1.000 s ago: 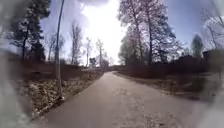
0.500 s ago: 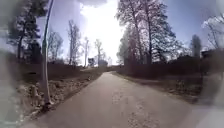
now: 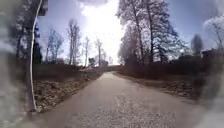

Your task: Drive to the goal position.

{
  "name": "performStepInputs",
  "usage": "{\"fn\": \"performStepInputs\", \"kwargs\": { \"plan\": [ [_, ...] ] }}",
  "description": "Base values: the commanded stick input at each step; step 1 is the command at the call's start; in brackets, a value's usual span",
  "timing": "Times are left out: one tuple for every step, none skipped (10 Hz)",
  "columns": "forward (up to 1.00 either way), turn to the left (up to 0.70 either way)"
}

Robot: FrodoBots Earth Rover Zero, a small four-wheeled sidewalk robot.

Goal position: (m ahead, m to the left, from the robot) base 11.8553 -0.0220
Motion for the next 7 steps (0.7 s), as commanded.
{"fn": "performStepInputs", "kwargs": {
  "plan": [
    [1.0, 0.21],
    [1.0, 0.27],
    [1.0, 0.16],
    [1.0, 0.0],
    [1.0, 0.0],
    [1.0, 0.11],
    [1.0, 0.26]
  ]
}}
